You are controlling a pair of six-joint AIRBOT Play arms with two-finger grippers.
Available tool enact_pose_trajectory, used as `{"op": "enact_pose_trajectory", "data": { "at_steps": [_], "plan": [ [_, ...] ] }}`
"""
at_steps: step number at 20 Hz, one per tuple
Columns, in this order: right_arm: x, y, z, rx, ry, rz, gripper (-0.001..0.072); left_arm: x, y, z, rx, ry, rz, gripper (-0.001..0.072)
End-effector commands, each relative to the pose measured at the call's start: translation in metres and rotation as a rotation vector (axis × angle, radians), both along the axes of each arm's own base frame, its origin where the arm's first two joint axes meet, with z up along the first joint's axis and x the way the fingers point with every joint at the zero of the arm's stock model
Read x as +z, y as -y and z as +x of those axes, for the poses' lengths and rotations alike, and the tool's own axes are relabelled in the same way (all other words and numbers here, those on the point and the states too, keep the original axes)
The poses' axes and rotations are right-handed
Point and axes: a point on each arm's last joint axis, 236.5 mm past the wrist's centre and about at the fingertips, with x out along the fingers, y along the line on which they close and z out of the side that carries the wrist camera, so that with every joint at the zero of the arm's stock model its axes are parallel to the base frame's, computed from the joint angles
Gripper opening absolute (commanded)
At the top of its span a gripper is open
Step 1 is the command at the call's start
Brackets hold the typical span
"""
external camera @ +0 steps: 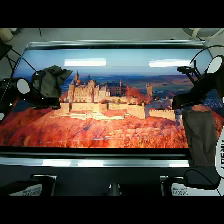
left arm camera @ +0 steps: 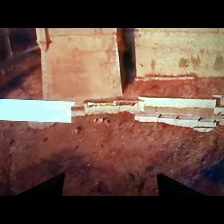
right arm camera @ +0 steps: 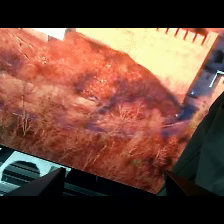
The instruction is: Fold the shirts.
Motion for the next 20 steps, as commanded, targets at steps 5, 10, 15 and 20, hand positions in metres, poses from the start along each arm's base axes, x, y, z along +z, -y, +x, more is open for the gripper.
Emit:
{"op": "enact_pose_trajectory", "data": {
  "at_steps": [5, 10, 15, 20],
  "plan": [
    [0.0, 0.0, 0.0, 0.0, -0.001, 0.0, 0.0666, 0.0, 0.0, 0.0, -0.001, 0.0, 0.0, 0.067],
    [0.0, 0.0, 0.0, 0.0, -0.001, 0.0, 0.0666, 0.0, 0.0, 0.0, -0.001, 0.0, 0.0, 0.067],
    [0.0, 0.0, 0.0, 0.0, -0.001, 0.0, 0.0666, 0.0, 0.0, 0.0, -0.001, 0.0, 0.0, 0.067],
    [0.0, 0.001, 0.008, -0.014, 0.032, -0.003, 0.0666, 0.001, 0.001, 0.015, 0.025, 0.062, -0.011, 0.0669]
  ]
}}
